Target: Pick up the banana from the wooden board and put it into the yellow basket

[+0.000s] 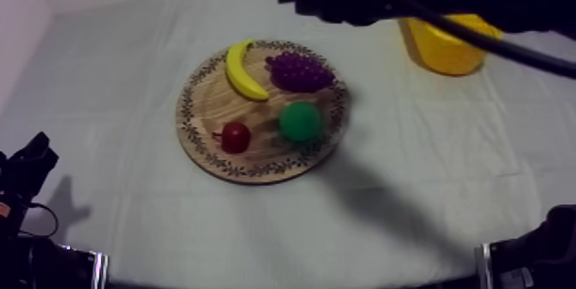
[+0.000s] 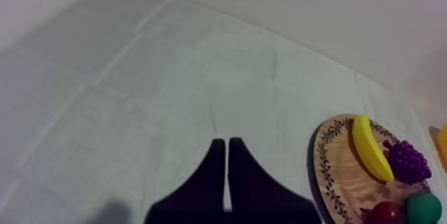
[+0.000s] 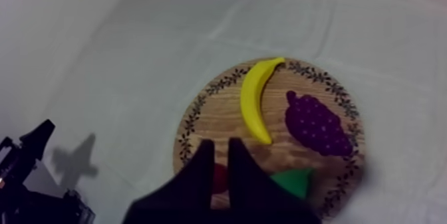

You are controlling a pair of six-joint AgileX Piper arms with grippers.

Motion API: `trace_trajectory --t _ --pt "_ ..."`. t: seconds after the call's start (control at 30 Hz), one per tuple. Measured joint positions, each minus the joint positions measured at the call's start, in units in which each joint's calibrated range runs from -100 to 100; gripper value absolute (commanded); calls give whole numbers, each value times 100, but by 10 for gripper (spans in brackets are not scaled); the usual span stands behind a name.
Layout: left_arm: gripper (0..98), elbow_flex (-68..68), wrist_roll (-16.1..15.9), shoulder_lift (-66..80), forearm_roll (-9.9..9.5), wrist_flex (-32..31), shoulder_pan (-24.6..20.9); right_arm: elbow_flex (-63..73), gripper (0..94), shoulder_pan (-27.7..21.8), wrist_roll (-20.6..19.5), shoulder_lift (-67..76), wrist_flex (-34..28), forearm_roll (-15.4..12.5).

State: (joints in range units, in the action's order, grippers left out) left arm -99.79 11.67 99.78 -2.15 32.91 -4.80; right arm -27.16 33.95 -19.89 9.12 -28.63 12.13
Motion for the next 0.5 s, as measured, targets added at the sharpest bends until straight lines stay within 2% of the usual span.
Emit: trace_trajectory --t 0.23,0.37,0.5 --pt "1 0 0 0 0 0 0 691 68 135 203 -1054 -12 -153" --pt "1 0 0 0 0 0 0 1171 73 268 28 -1650 -178 55" --pt "1 0 0 0 0 0 0 1646 127 349 -165 -2227 -248 279"
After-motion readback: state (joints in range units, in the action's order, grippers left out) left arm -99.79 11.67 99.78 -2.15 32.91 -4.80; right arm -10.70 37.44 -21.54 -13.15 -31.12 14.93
